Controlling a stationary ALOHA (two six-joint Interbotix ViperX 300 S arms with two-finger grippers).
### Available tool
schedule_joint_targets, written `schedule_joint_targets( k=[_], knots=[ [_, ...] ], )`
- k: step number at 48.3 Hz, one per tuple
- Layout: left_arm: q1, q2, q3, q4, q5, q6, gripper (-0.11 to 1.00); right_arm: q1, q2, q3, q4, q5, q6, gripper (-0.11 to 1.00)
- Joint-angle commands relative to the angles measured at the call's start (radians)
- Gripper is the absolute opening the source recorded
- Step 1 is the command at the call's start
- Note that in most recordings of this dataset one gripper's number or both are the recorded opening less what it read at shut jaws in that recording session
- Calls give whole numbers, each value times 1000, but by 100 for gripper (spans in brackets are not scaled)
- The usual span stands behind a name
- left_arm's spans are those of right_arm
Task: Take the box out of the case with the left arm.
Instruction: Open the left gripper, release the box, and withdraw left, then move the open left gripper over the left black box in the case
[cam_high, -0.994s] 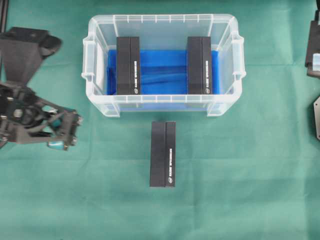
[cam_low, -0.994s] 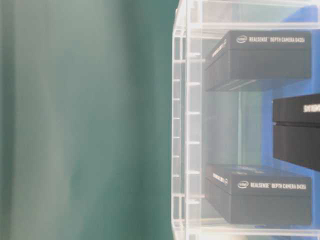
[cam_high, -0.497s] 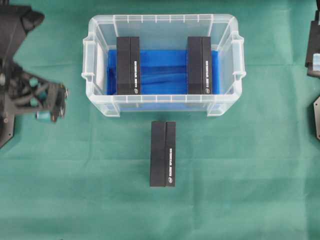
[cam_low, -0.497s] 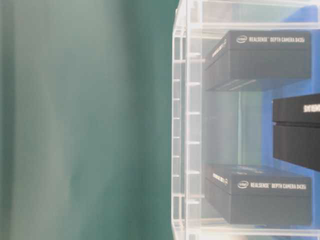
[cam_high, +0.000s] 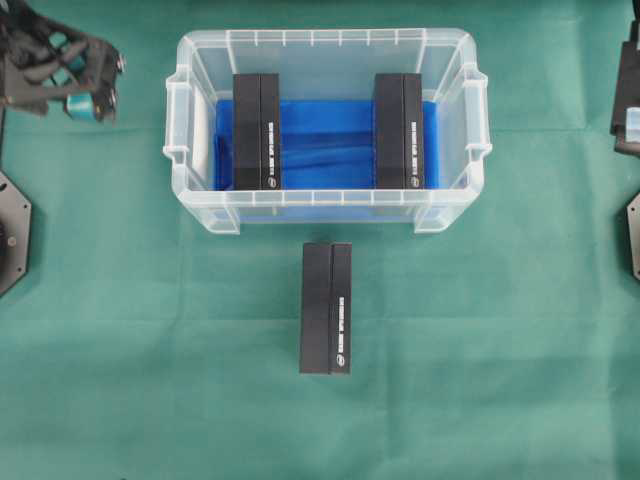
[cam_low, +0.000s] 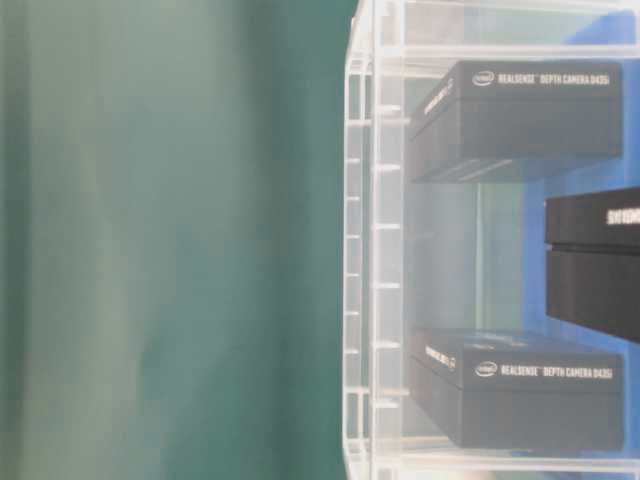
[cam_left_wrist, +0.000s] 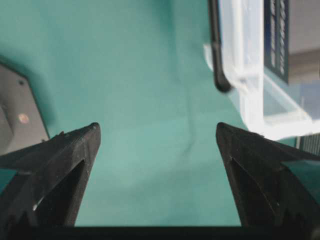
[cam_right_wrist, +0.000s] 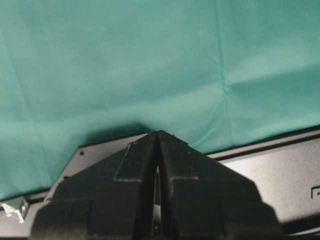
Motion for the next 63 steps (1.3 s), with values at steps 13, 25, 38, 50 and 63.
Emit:
schedule_joint_targets(
  k=[13, 25, 38, 50, 63],
  knots=[
    [72, 5, -14, -2, 5, 46, 94, -2, -2, -9, -2, -2, 2, 2],
    [72, 8, -15, -5, -2, 40, 94, -2, -2, -11, -5, -2, 0, 2],
    [54, 72, -66, -11, -8, 38, 94, -2, -2, -9, -3, -2, 0, 2],
    [9, 187, -172, -11, -38, 18, 94, -2, -2, -9, -5, -2, -2, 2],
    [-40, 307, -304, -12, -77, -31, 94, -2, -2, -6, -5, 0, -2, 2]
  ],
)
